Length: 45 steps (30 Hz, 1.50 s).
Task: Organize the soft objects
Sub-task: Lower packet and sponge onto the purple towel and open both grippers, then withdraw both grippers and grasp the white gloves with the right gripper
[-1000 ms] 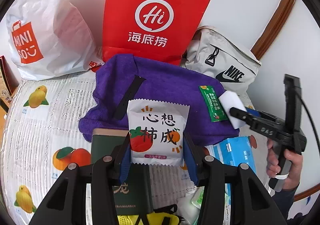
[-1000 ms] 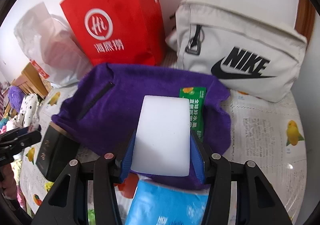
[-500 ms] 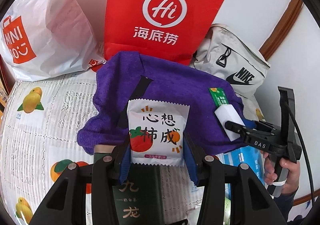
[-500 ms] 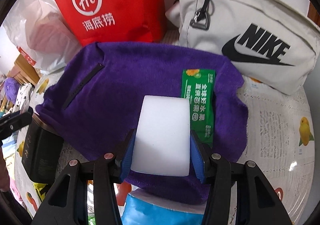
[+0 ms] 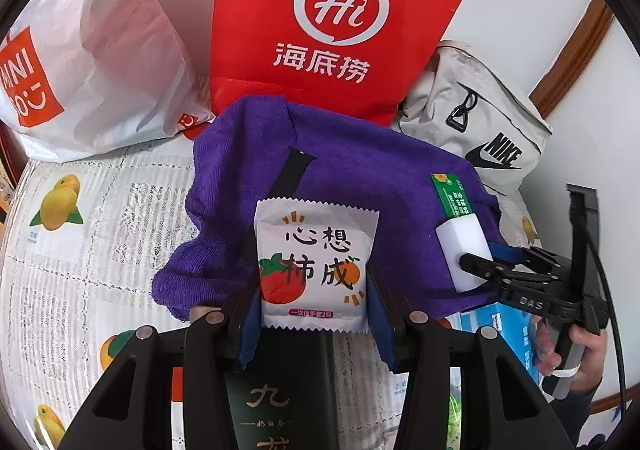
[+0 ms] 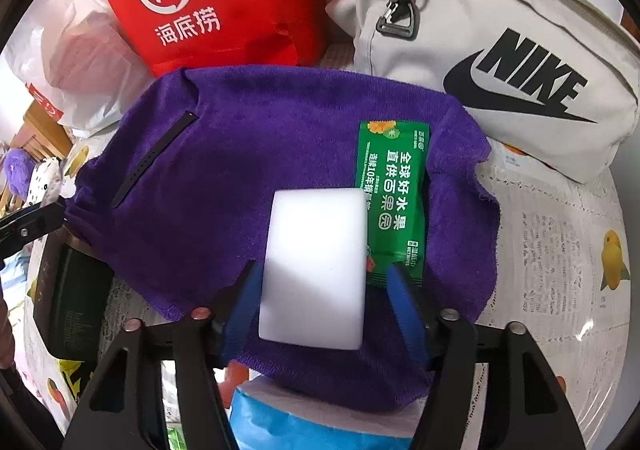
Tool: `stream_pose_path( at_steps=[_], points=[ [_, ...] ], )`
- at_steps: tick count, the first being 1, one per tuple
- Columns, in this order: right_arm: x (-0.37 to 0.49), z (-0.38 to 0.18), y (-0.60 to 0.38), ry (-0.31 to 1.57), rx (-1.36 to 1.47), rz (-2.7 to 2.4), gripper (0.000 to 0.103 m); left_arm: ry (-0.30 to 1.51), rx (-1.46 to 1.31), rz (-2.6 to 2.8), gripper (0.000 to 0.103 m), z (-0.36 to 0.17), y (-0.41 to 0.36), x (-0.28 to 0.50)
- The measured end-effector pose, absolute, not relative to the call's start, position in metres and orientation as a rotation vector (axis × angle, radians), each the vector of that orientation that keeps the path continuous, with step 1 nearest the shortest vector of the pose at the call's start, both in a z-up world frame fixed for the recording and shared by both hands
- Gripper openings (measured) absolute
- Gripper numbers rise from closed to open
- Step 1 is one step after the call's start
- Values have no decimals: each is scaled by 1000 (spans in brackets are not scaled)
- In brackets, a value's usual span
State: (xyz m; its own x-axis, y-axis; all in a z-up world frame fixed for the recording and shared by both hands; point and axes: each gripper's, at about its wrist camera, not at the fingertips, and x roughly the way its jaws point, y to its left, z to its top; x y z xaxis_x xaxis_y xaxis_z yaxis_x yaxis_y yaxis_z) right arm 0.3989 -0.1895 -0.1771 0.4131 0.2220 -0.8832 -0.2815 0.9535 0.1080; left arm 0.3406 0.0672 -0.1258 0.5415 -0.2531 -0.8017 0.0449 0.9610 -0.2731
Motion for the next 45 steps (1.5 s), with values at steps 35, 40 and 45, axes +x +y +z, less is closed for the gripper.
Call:
stream_pose_path(
  at_steps=[35, 40, 45],
  points=[
    [352, -126, -230, 927, 50, 307, 71, 1158, -187, -84, 47, -166, 55, 413],
    [348, -129, -226, 938, 52, 315, 71, 1177, -192, -87, 67, -172, 55, 413],
    [340, -127, -221, 940, 49, 328, 71, 1167, -190, -86, 68, -168, 52, 403]
  ],
)
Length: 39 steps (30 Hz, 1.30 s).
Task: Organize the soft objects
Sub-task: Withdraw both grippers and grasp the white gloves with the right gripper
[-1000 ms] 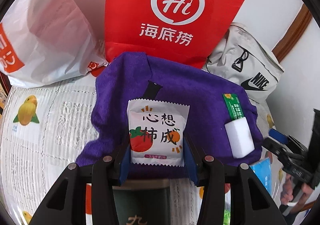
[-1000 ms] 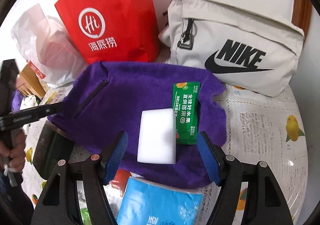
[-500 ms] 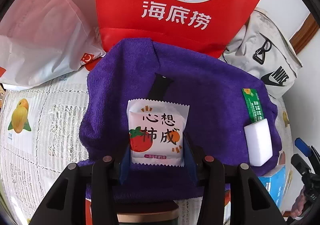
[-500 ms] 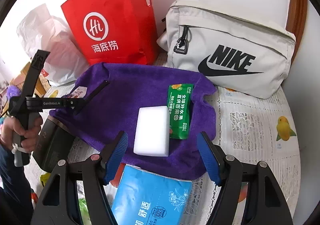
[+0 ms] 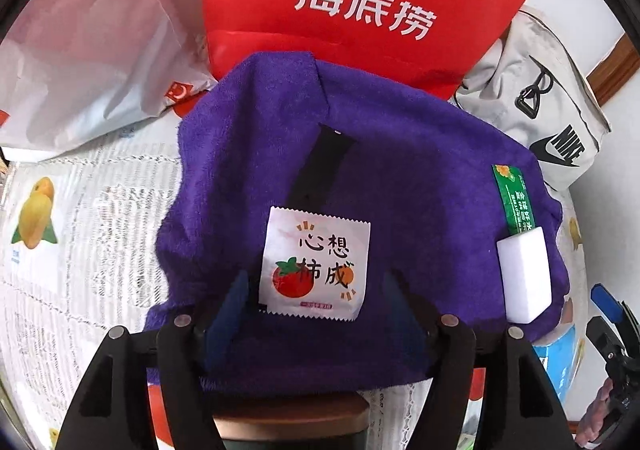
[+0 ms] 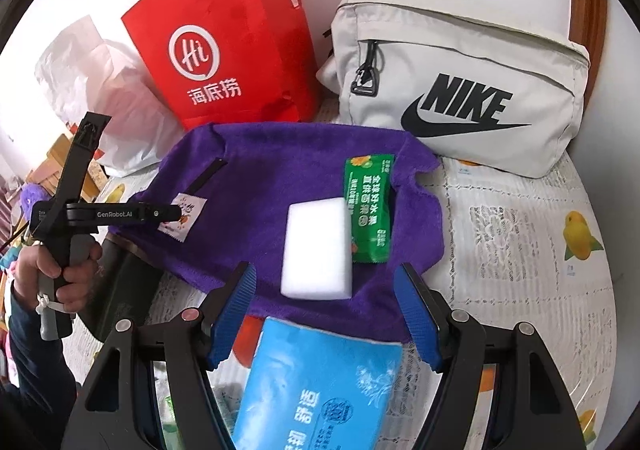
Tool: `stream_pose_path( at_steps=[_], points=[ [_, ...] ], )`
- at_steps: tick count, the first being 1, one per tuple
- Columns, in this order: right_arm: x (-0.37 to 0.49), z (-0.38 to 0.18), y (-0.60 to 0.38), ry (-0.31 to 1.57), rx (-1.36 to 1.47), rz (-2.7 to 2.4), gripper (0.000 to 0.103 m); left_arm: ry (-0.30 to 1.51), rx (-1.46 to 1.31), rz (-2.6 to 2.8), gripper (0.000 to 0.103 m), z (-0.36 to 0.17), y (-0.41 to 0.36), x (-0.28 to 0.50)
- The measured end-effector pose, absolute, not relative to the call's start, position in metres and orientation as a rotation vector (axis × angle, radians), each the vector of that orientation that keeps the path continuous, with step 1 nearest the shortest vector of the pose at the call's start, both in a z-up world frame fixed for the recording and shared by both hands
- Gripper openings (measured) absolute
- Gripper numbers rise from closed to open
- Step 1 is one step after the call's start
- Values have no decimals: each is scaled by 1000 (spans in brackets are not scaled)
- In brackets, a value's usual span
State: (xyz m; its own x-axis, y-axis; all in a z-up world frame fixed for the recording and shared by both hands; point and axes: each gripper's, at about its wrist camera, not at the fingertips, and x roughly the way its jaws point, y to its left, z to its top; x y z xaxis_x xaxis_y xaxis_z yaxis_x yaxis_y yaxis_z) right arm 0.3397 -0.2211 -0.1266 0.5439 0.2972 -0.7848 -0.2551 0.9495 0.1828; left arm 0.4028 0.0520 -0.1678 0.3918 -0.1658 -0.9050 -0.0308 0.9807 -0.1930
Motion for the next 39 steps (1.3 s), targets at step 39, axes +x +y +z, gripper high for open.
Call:
stream_pose_path(
  at_steps=[39],
  points=[
    [143, -129, -177, 940, -99, 516, 71, 988, -183, -88, 68, -80, 64, 191]
  ],
)
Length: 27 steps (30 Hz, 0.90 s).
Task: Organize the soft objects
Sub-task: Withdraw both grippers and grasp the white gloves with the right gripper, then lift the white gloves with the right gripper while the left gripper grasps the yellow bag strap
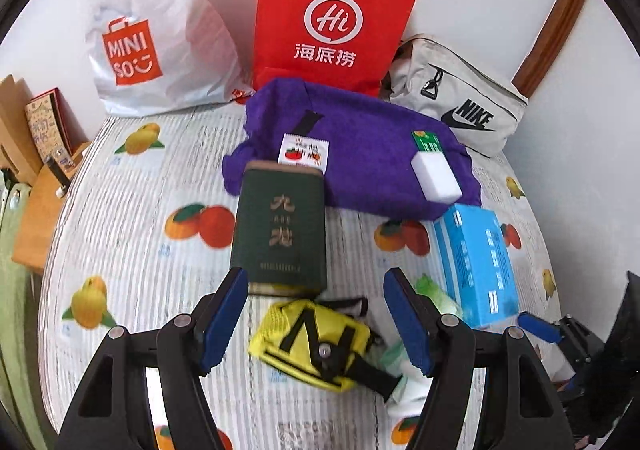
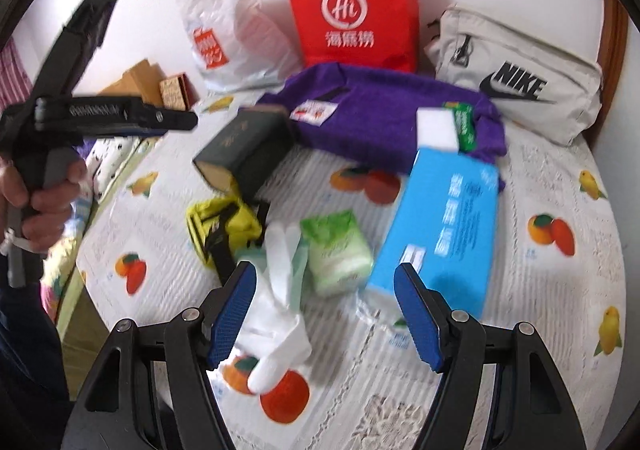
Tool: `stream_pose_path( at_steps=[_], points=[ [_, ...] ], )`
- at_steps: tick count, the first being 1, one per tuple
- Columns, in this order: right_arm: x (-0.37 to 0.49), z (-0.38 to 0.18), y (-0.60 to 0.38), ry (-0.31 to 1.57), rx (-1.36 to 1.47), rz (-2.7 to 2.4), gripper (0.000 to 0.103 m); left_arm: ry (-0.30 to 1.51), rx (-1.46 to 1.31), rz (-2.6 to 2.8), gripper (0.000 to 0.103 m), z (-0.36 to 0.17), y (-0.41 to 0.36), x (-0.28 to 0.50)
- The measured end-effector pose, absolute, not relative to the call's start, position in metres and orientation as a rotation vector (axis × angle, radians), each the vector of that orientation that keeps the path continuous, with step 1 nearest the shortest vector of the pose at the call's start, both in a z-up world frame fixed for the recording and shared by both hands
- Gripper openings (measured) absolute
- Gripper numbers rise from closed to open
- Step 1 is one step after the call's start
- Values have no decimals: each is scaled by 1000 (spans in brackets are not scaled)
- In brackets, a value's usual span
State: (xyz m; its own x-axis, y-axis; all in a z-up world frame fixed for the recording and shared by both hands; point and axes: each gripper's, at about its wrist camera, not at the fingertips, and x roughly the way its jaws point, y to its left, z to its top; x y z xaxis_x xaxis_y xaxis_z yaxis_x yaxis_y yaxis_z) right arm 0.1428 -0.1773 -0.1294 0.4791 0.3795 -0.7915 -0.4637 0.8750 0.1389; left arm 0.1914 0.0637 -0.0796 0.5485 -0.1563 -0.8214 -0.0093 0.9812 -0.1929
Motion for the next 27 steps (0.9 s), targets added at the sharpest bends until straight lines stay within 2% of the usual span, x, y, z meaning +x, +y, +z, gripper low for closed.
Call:
stream_pose_path(
  at_steps=[14, 15, 16, 17, 18, 20, 23, 27],
  points=[
    [128, -180, -148, 973, -147, 558, 70, 1002, -200, -96, 68, -99, 61, 148],
    [130, -186, -146, 983, -151, 555, 68, 1006, -199, -96, 68, -101, 62, 147],
    [131, -192, -143, 990, -152, 563, 60, 1010, -197, -97, 68, -104, 62, 144],
    [133, -196, -140, 995, -152, 571, 49, 1012, -192, -96, 68, -107, 63, 141],
    [134, -200, -138, 1005, -151, 579, 44, 1015, -188, -94, 68, -109, 63, 139],
    [135, -206, -135, 1019, -151, 594, 20, 1017, -179, -92, 68, -112, 64, 135],
    [128, -200, -136, 981, -169, 588, 15, 1008, -174, -100, 68, -117, 64, 129],
    [122, -175, -147, 926, -137, 589, 14, 1021, -182, -127, 68, -125, 60, 129]
  ],
)
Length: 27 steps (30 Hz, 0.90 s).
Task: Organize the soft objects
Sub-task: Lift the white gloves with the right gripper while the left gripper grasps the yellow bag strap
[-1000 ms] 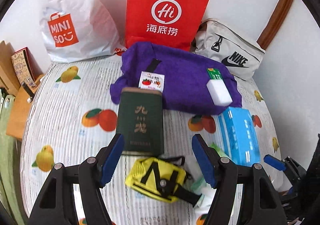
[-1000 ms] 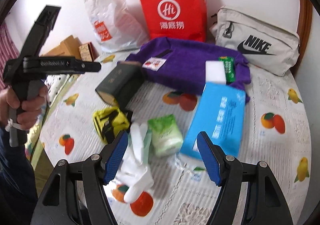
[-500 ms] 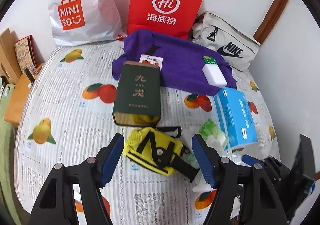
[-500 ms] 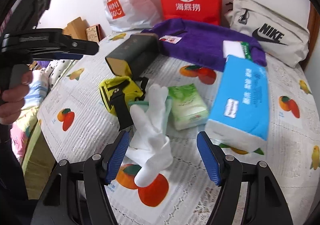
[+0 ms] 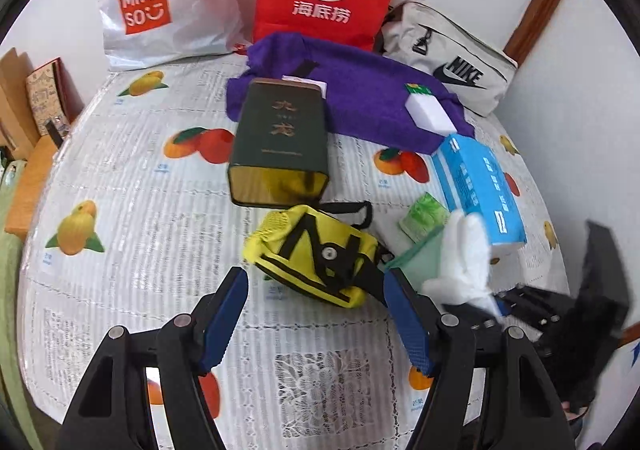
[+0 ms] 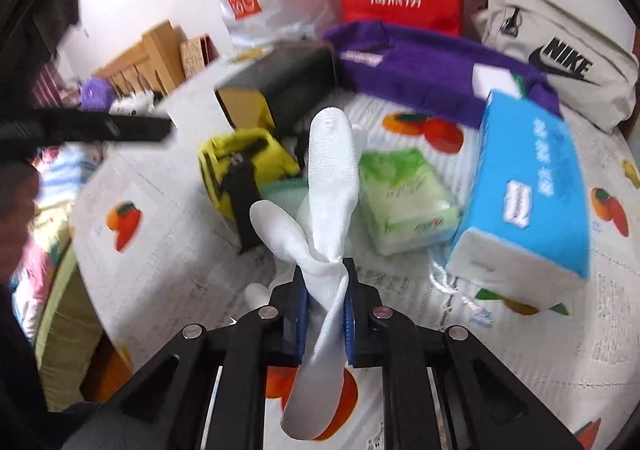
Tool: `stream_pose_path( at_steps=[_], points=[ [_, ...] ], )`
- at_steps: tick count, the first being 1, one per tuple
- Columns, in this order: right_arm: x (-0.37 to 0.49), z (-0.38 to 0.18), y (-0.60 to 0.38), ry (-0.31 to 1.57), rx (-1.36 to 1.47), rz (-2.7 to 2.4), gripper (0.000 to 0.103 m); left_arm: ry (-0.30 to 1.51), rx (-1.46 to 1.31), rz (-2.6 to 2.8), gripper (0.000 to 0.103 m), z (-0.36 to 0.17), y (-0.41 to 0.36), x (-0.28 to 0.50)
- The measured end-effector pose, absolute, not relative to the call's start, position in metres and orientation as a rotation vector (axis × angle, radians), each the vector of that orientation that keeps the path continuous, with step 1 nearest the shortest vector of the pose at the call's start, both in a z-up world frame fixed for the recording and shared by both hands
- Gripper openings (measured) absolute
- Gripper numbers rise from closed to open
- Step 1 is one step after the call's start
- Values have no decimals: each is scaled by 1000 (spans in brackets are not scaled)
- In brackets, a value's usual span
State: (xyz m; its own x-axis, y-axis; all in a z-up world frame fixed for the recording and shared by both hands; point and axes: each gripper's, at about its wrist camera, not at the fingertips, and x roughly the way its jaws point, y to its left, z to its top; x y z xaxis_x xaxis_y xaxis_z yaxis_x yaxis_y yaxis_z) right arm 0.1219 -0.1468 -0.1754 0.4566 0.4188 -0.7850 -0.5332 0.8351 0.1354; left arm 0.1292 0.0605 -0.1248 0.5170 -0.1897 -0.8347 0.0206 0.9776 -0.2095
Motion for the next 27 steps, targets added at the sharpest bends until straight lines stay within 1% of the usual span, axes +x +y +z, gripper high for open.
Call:
stream_pose_path(
  at_steps=[4, 11, 20, 27],
  points=[
    [118, -155, -163, 887, -119, 553, 14, 1037, -188, -174, 68, -133, 47, 132],
    [118, -136, -192, 854, -98, 494, 14, 1101, -208, -212, 68, -154, 26, 138],
    [120, -136, -209, 843, -80, 498, 14, 1184, -250, -214, 67, -166, 4, 137],
    [119, -146, -210, 871, -65, 535, 14, 1230, -260, -36, 67, -177, 2, 154]
  ],
)
